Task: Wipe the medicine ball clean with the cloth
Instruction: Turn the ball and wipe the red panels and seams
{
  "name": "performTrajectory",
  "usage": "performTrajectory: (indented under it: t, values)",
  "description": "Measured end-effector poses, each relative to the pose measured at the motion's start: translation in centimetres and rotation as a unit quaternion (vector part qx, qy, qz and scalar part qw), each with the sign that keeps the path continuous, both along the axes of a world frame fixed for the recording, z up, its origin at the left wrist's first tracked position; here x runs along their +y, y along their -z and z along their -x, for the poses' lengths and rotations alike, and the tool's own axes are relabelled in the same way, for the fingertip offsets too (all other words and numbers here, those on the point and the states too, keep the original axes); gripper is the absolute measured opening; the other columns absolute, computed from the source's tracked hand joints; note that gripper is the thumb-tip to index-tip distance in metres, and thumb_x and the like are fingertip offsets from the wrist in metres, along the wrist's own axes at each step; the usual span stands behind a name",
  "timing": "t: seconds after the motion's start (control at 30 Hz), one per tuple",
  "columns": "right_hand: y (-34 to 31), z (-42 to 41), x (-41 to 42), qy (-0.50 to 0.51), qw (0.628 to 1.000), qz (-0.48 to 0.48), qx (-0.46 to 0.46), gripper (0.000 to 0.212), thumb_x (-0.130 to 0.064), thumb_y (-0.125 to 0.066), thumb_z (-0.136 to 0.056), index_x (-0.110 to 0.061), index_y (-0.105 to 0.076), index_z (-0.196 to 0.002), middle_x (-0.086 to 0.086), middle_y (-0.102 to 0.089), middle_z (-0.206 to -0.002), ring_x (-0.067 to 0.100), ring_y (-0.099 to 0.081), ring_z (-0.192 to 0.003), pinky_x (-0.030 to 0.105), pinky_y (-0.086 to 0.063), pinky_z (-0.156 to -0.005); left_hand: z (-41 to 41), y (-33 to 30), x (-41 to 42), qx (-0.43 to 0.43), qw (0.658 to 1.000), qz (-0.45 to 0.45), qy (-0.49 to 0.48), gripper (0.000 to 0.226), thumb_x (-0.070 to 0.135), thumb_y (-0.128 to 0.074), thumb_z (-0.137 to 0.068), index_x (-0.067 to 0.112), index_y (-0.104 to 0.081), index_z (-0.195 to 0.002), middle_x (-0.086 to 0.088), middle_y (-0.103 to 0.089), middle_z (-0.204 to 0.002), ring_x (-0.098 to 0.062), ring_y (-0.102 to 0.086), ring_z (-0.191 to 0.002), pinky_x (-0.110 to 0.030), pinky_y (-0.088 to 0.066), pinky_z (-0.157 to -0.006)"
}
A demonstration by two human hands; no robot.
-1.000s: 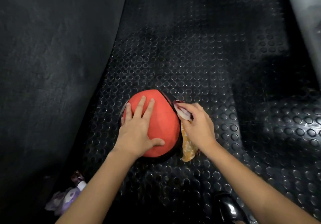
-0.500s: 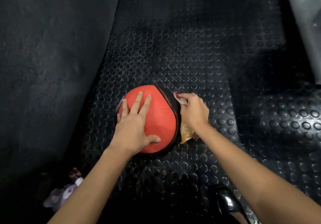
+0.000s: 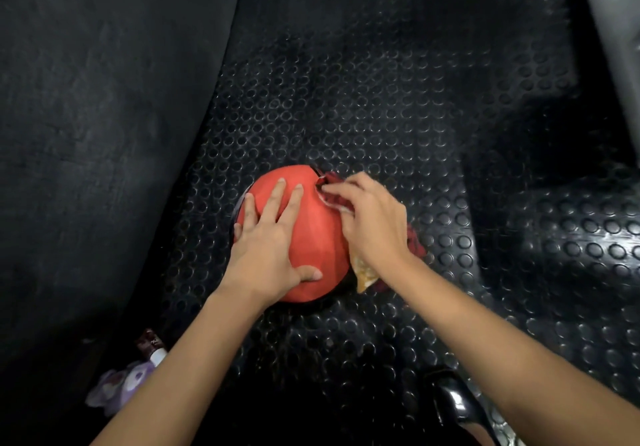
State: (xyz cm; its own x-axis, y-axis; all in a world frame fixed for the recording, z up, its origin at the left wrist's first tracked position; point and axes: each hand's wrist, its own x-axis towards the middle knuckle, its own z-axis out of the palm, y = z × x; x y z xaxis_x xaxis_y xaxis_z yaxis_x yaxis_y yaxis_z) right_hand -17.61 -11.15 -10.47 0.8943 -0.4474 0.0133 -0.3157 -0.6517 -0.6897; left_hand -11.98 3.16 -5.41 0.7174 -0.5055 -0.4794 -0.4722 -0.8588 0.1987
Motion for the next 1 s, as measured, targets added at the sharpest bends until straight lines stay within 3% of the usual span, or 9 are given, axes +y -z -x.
performTrajectory:
  t: [0.13,0.3,0.47,0.63,0.8,1.0]
  values:
    - [0.9,-4.4,-3.3,0.038,0.992,-0.019,0.117,0.036,-0.013,-0.051,-0.091,-0.037,-0.065,-0.114,-0.006,-0.063,-0.117,0.021,-0.057,-0.110,0.034,-0.044,-0.084,0.2,0.0,-0.3,-0.002,1.000,0.004,0.004,0.125,0.051,-0.078,-0.066,0.037,0.014,-0.149,0.016,0.021,-0.156,-0.031,0.016,-0.145,-0.054,-0.012,-0.117]
    - [-0.5,-1.7,-0.9,-0.050,0.998,0.021,0.016,0.030,-0.022,-0.056,-0.091,-0.035,-0.064,-0.117,-0.009,-0.060,-0.111,0.013,-0.054,-0.106,0.034,-0.049,-0.080,0.1,-0.1,-0.4,-0.011,1.000,-0.003,-0.006,0.125,0.053,-0.078,-0.065,0.035,0.012,-0.150,0.016,0.020,-0.156,-0.032,0.015,-0.145,-0.054,-0.015,-0.115]
    - [2.4,-2.3,-3.3,0.102,0.985,-0.067,0.121,0.034,-0.015,-0.052,-0.092,-0.036,-0.064,-0.116,-0.007,-0.062,-0.119,0.020,-0.057,-0.111,0.033,-0.044,-0.087,0.8,0.1,-0.5,-0.022,1.000,-0.003,0.001,0.124,0.055,-0.077,-0.066,0.036,0.012,-0.149,0.017,0.019,-0.156,-0.031,0.015,-0.145,-0.053,-0.015,-0.115]
    - [0.8,2.5,1.2,0.053,0.998,-0.018,-0.003,0.037,-0.013,-0.059,-0.087,-0.032,-0.064,-0.118,-0.011,-0.059,-0.110,0.010,-0.055,-0.101,0.028,-0.044,-0.076,0.0,0.0,-0.3,-0.013,1.000,0.001,-0.015,0.125,0.054,-0.078,-0.064,0.035,0.010,-0.150,0.017,0.017,-0.157,-0.031,0.013,-0.146,-0.054,-0.016,-0.116]
    - [3.5,1.6,-0.9,0.178,0.975,-0.096,0.088,0.035,-0.010,-0.054,-0.091,-0.030,-0.064,-0.118,-0.008,-0.060,-0.113,0.017,-0.059,-0.103,0.029,-0.042,-0.078,0.9,0.1,-0.3,-0.021,1.000,-0.002,-0.010,0.125,0.055,-0.077,-0.065,0.036,0.013,-0.149,0.018,0.020,-0.156,-0.030,0.016,-0.145,-0.054,-0.013,-0.115]
    - [1.4,4.5,1.8,0.100,0.990,-0.101,-0.020,0.036,-0.009,-0.055,-0.089,-0.026,-0.063,-0.121,-0.015,-0.058,-0.103,0.002,-0.053,-0.088,0.020,-0.040,-0.073,0.2,-0.1,-0.3,-0.011,0.999,0.012,-0.029,0.125,0.058,-0.078,-0.062,0.036,0.008,-0.150,0.016,0.013,-0.158,-0.030,0.011,-0.146,-0.055,-0.016,-0.114]
